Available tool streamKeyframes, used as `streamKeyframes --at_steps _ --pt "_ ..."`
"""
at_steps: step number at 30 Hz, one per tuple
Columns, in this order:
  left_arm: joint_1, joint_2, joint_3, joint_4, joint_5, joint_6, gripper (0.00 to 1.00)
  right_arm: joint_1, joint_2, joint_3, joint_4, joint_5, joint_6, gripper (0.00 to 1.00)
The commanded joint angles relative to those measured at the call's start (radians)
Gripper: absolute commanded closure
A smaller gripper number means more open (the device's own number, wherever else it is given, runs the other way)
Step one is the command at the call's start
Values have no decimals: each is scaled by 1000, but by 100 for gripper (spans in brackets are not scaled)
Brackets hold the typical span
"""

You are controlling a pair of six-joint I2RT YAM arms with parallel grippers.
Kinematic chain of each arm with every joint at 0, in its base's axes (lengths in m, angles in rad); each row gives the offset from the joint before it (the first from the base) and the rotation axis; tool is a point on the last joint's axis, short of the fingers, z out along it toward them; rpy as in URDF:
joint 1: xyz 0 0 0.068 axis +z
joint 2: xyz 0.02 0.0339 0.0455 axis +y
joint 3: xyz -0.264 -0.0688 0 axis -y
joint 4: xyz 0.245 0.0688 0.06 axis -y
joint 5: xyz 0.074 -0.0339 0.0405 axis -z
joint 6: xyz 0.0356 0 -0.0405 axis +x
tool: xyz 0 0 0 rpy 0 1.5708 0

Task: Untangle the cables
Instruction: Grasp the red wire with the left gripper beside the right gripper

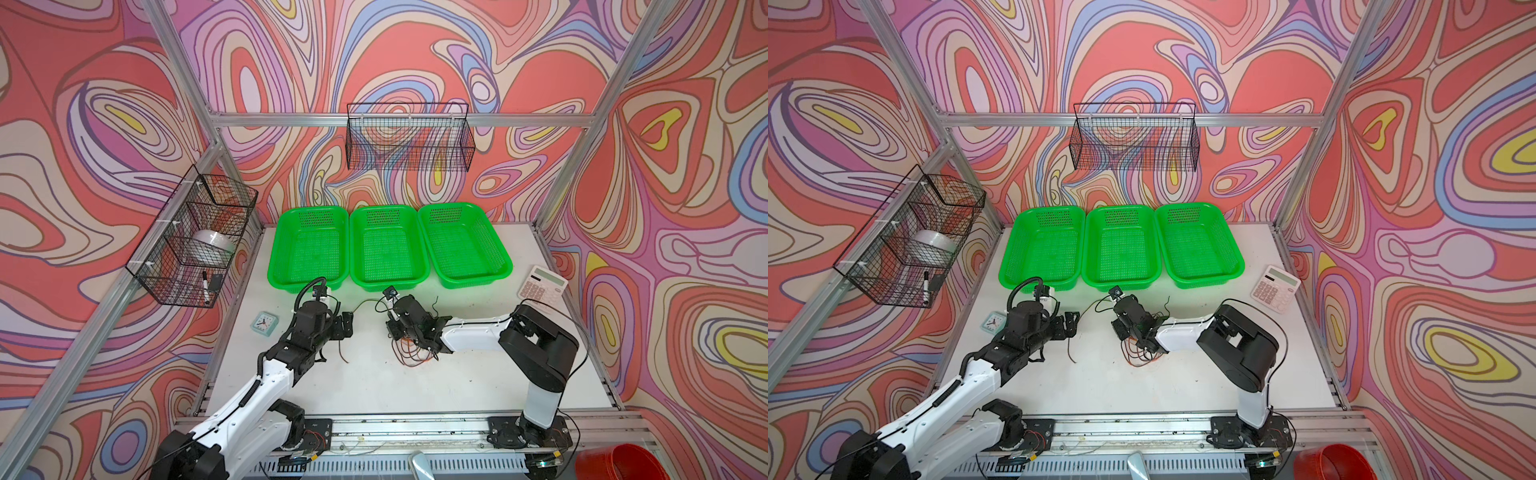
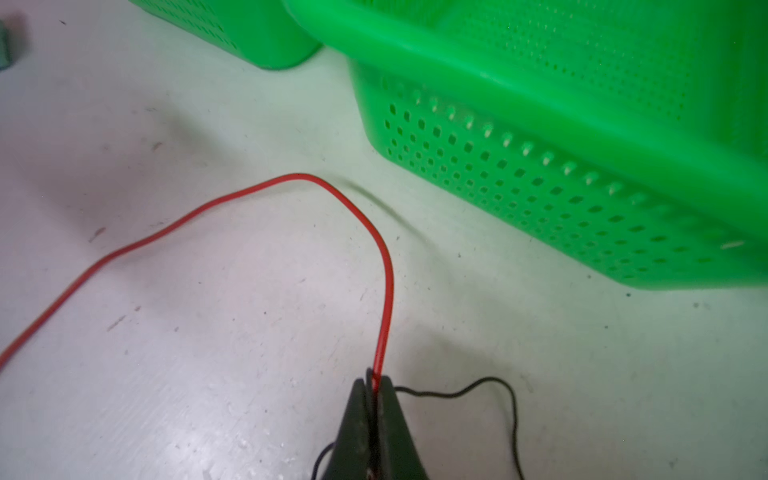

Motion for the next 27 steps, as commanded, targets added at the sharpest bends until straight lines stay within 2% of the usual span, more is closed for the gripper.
streamKeyframes --at_steps 1,4,9,14,17,22,27 --pt "-38 47 -11 94 32 113 10 5 -46 -55 112 -44 -97 100" --pt "-65 101 -10 147 45 152 9 5 -98 -96 170 -82 -134 100" --pt "-117 178 45 177 -74 185 8 5 -147 -154 221 -128 -175 100" --pt "-146 247 118 229 -85 271 9 5 -174 -177 218 -162 -188 100" --pt "-148 285 144 276 -6 367 10 5 -183 -166 190 -173 -189 100" --pt "-149 341 204 241 7 581 8 5 -210 -156 171 -213 -212 100" --pt "-148 334 187 224 60 797 8 4 -231 -155 151 -203 -234 100"
